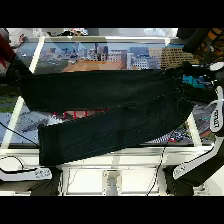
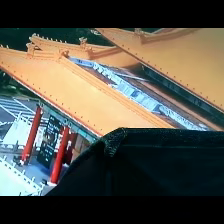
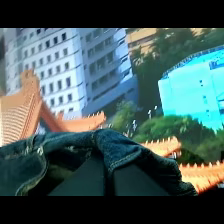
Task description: Fold the clothes and pants, and hang the long-sleeved shirts on hangers.
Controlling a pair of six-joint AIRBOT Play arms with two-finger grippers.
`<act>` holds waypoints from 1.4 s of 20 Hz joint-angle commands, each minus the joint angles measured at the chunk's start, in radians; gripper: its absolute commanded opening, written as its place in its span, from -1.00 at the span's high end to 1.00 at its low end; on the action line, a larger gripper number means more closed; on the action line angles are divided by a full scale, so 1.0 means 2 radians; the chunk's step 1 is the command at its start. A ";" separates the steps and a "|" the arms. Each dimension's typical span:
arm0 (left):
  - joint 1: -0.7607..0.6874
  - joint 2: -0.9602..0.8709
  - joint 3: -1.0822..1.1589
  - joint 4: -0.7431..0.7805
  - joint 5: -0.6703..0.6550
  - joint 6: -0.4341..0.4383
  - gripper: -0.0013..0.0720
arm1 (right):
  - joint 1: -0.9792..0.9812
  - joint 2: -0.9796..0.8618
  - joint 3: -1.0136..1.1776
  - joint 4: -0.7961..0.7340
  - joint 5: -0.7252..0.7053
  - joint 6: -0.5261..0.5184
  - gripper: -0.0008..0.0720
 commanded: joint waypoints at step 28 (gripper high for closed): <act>0.062 0.101 -0.171 0.035 -0.174 0.049 -0.05 | -0.016 -0.023 -0.004 -0.093 0.261 -0.175 0.04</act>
